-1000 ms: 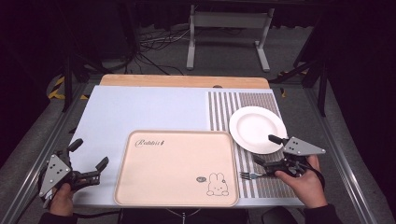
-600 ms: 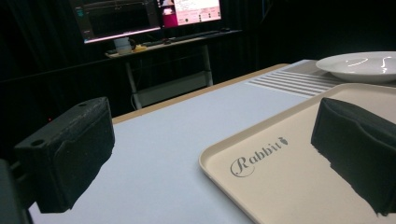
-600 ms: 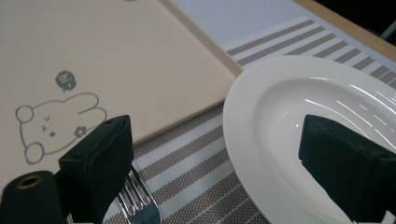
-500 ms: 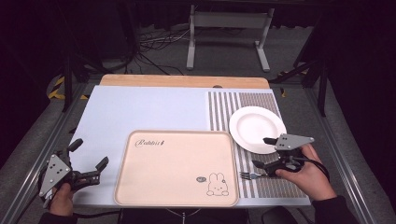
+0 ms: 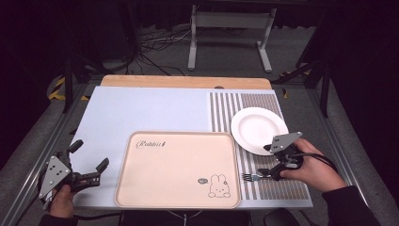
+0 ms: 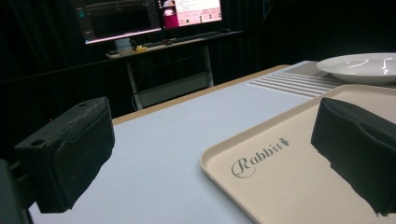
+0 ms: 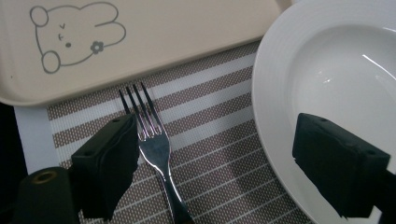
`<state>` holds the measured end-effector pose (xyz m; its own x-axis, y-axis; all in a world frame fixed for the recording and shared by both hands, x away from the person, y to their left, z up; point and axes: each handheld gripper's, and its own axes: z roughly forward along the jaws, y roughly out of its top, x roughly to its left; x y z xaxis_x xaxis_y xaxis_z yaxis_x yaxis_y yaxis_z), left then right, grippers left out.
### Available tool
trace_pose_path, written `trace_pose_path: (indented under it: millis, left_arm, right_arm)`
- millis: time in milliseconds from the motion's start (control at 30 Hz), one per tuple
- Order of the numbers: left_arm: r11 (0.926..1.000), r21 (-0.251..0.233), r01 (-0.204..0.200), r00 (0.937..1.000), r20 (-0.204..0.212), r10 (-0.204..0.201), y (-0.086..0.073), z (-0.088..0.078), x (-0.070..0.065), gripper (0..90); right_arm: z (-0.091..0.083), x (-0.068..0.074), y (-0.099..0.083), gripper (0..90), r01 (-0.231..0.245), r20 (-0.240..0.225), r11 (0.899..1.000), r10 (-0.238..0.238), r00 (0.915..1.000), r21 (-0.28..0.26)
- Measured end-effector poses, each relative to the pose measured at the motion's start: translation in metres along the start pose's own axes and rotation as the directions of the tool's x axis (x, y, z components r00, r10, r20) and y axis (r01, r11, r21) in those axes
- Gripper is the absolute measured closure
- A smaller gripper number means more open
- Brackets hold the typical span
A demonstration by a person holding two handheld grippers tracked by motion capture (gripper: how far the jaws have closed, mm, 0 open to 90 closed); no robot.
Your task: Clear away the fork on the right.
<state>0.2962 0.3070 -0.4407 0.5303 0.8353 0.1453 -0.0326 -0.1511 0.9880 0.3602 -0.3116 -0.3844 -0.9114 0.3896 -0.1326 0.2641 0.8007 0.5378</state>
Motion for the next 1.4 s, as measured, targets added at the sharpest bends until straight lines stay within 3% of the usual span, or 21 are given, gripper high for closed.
trace_pose_path:
  millis: [167,433,633,833,967,1100,1133,1167,1267,1333,1400]
  left_arm:
    - [1.0,0.001,-0.002,1.0,0.001,0.002,0.0,0.0,0.0,0.2]
    - [1.0,0.001,-0.002,1.0,0.002,0.002,0.0,0.0,0.0,0.3]
    - [1.0,0.0,-0.003,1.0,0.001,0.003,0.0,0.0,0.0,0.2]
    - [1.0,0.002,-0.002,1.0,0.003,0.002,0.0,0.0,0.0,0.3]
    - [1.0,-0.001,-0.006,1.0,0.002,0.006,0.0,0.0,0.0,0.2]
    - [1.0,-0.001,-0.005,1.0,0.003,0.005,0.0,0.0,0.0,0.2]
    - [1.0,-0.001,-0.005,1.0,0.003,0.005,0.0,0.0,0.0,0.3]
    - [1.0,-0.001,-0.005,1.0,0.003,0.005,0.0,0.0,0.0,0.2]
    - [1.0,-0.001,-0.005,1.0,0.003,0.005,0.0,0.0,0.0,0.2]
    - [1.0,0.0,-0.006,1.0,0.004,0.006,0.0,0.001,0.0,0.3]
    - [1.0,0.002,-0.008,1.0,0.005,0.008,0.0,0.001,0.0,0.2]
  right_arm:
    - [0.003,-0.001,0.002,16.5,0.029,-0.034,0.999,-0.028,0.999,0.043]
    - [0.006,-0.002,0.006,16.1,0.083,-0.079,0.984,-0.072,0.9943,0.156]
    - [0.01,-0.004,0.006,16.1,0.094,-0.104,0.976,-0.074,0.9918,0.198]
    - [0.013,-0.004,0.006,17.7,0.089,-0.137,0.955,-0.051,0.9892,0.282]
    - [0.016,-0.004,0.006,18.7,0.099,-0.148,0.949,-0.056,0.9874,0.3]
    - [0.019,-0.002,0.007,21.7,0.135,-0.166,0.93,-0.082,0.9828,0.341]
    - [0.019,-0.002,0.007,21.7,0.135,-0.166,0.93,-0.082,0.9828,0.341]
    - [0.02,-0.001,0.006,25.1,0.161,-0.185,0.918,-0.098,0.9778,0.363]
    - [0.021,0.0,0.005,27.9,0.172,-0.188,0.908,-0.106,0.9765,0.382]
    - [0.022,-0.001,0.004,33.6,0.196,-0.197,0.896,-0.125,0.9724,0.399]
    - [0.022,-0.001,0.003,39.7,0.214,-0.214,0.877,-0.131,0.968,0.431]
